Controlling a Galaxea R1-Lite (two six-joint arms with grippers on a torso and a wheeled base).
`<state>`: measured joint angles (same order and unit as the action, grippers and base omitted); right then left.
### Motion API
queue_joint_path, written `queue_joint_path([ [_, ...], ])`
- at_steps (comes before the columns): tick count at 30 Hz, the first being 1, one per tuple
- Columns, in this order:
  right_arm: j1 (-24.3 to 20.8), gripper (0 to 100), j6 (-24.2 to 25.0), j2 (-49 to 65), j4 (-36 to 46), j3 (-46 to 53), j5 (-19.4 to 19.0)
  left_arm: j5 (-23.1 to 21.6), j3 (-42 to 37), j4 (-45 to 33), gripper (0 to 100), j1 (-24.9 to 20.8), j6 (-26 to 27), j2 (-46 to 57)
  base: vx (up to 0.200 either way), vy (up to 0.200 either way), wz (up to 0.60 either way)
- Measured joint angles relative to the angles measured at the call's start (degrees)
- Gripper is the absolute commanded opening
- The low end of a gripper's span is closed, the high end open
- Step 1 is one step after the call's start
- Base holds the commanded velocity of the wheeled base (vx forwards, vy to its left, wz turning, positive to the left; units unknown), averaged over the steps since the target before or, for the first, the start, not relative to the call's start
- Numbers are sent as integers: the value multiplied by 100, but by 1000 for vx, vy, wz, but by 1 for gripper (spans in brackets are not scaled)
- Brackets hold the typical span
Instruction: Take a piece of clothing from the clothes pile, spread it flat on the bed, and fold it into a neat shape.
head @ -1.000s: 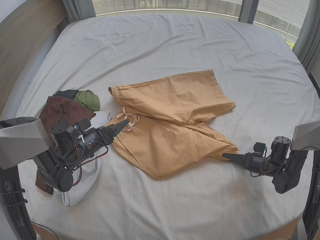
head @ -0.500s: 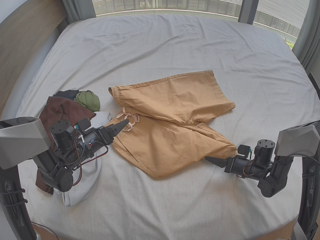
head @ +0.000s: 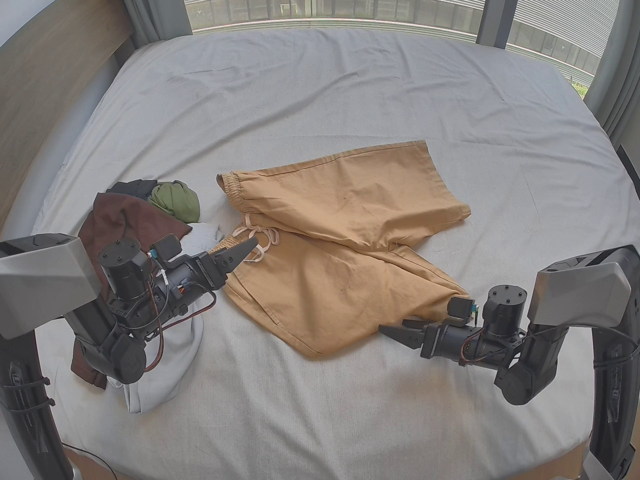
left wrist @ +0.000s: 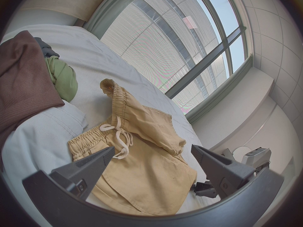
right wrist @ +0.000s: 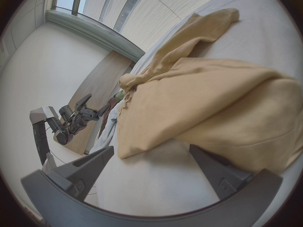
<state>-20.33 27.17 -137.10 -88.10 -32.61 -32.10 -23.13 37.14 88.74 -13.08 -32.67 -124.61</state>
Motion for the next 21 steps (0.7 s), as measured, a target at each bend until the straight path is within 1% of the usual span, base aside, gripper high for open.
queue_joint_path([
  [3,-204,100,132,2,33,-88,60,2,0,0,100,-1,2,5,0,0,0],
  [6,-310,100,202,-12,35,-223,308,0,1,2,100,-1,7,9,0,0,0],
  [9,-330,100,219,-37,29,-316,443,2,4,0,100,0,10,11,0,0,0],
  [16,-362,100,217,-33,11,-357,503,2,4,0,100,-1,65,11,0,0,0],
  [18,-372,100,205,-23,2,-341,599,2,4,0,100,0,71,11,0,0,0],
  [21,-372,100,138,-11,-20,-269,840,0,4,2,100,11,71,11,0,0,0],
])
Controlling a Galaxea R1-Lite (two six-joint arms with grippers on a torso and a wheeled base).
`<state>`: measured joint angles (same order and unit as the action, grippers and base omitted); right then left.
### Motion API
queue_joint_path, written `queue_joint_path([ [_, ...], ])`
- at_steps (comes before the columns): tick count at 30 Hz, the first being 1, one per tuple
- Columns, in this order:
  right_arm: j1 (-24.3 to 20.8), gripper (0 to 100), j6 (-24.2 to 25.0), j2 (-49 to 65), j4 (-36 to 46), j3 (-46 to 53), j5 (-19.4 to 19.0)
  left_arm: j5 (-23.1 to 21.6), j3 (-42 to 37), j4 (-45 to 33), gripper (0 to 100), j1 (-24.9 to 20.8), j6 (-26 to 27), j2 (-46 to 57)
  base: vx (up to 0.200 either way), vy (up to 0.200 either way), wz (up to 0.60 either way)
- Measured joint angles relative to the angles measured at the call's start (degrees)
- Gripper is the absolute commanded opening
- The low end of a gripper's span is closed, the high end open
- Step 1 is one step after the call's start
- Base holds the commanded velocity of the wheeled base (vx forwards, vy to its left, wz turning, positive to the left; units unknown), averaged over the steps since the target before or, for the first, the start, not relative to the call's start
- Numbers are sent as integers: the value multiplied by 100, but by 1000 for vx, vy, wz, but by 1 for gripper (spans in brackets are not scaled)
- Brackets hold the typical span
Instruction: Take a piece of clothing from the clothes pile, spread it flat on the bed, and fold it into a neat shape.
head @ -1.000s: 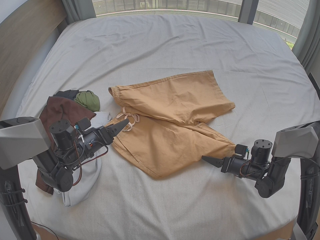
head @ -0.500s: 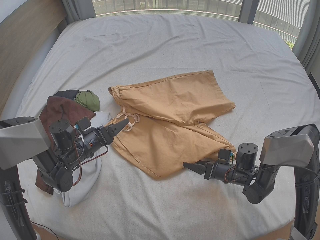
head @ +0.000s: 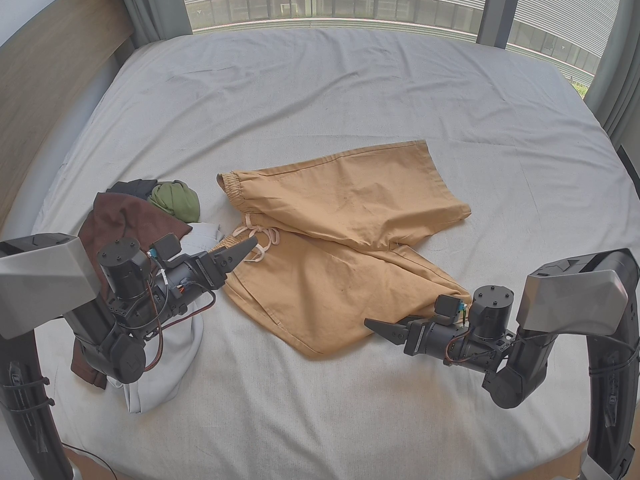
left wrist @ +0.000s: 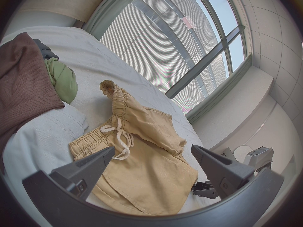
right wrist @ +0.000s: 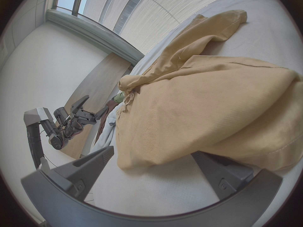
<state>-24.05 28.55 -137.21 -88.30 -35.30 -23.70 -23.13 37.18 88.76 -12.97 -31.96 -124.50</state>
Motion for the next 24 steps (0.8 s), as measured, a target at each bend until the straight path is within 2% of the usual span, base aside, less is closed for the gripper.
queue_joint_path([
  [6,73,100,-283,33,-57,358,233,2,5,0,100,5,0,-2,0,0,0],
  [12,254,100,-1118,51,-33,571,255,0,7,0,100,0,0,-6,0,0,0],
  [24,429,100,-1881,-48,-5,229,301,0,7,-2,100,-11,-2,-13,0,0,0],
])
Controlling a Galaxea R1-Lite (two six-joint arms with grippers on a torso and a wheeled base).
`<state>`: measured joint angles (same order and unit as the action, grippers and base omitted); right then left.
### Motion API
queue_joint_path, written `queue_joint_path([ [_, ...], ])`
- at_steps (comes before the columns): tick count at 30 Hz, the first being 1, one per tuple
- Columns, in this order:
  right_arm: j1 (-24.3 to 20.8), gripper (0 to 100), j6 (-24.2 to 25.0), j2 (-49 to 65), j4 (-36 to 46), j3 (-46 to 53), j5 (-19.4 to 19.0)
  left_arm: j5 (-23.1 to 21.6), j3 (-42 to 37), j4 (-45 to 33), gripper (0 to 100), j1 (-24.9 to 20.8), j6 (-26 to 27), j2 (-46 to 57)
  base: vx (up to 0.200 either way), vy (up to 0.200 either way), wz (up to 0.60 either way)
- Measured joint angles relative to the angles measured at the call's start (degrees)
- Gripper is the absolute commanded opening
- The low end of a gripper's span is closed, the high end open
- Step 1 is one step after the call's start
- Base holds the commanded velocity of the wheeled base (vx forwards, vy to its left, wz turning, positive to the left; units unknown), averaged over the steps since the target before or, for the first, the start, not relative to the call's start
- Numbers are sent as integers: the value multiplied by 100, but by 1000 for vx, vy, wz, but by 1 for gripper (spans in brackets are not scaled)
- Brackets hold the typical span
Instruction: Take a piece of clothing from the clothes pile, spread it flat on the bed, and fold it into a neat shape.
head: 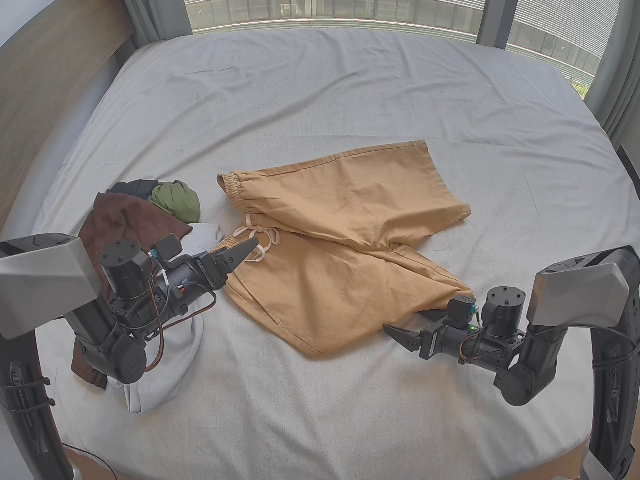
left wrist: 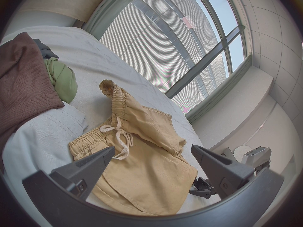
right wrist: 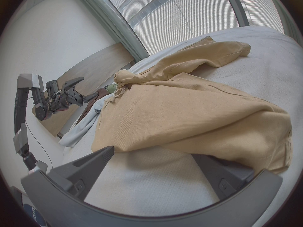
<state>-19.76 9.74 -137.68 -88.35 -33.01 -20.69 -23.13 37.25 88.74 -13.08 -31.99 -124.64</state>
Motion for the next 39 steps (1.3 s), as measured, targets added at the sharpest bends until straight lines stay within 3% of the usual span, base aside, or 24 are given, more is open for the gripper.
queue_joint_path([
  [10,-378,100,57,-185,-17,-194,-24,0,0,0,100,5,2,0,0,0,0],
  [16,-791,100,629,-179,29,-304,-101,0,-16,2,100,7,2,0,0,0,0],
  [21,-934,100,780,-102,78,-372,-129,2,-13,2,100,7,2,0,0,0,0],
  [27,-1115,100,1385,173,89,-478,-156,2,-5,2,100,7,2,0,0,0,0],
  [39,-1165,100,2086,496,189,-1414,-162,0,-7,2,100,7,2,-20,0,0,0],
])
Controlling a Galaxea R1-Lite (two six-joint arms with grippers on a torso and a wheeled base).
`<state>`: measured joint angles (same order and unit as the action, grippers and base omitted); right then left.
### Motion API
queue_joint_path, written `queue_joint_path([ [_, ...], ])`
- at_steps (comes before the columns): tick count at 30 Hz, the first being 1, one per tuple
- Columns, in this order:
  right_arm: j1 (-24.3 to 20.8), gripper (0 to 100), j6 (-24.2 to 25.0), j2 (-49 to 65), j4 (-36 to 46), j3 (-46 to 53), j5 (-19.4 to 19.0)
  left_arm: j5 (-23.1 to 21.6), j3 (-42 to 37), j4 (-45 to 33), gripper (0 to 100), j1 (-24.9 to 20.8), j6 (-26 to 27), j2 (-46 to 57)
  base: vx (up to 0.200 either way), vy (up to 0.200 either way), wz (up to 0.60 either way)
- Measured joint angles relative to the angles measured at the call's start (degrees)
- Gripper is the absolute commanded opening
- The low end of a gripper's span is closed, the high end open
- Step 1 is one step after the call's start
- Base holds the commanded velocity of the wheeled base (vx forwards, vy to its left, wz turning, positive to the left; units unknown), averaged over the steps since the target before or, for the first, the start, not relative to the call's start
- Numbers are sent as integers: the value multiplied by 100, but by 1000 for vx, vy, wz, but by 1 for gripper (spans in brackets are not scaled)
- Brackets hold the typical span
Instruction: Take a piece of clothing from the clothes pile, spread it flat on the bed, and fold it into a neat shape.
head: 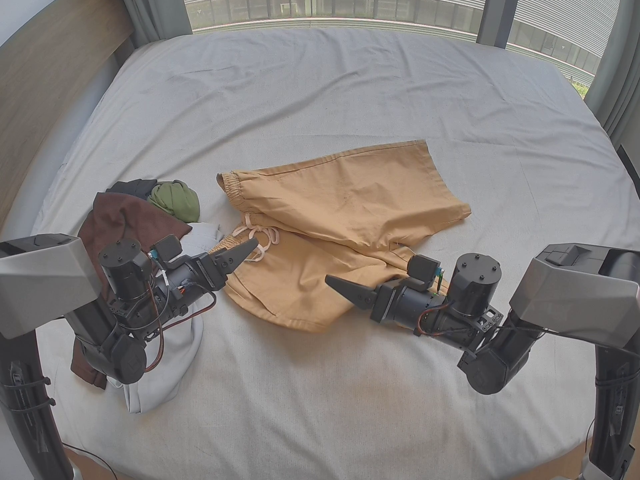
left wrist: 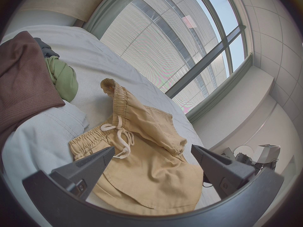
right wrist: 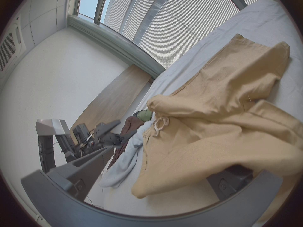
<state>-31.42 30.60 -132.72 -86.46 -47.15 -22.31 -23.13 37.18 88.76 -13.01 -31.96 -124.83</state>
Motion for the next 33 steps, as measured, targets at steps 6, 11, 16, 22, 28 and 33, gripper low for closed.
queue_joint_path([
  [6,154,100,88,-63,336,-583,12,0,-11,-2,100,0,5,-15,0,0,0],
  [11,317,100,95,-267,447,-1012,45,0,-17,-2,100,0,6,-22,0,0,0],
  [16,429,100,99,-461,519,-1298,50,0,-17,0,100,0,9,-24,0,0,0],
  [22,577,100,96,-662,770,-1701,72,0,-17,-2,100,0,9,-37,0,0,0],
  [28,686,100,95,-816,1108,-2208,195,2,-13,-2,100,0,9,-41,0,0,0],
  [33,711,100,95,-862,1363,-2550,313,4,-11,-2,100,0,6,-44,0,0,0],
])
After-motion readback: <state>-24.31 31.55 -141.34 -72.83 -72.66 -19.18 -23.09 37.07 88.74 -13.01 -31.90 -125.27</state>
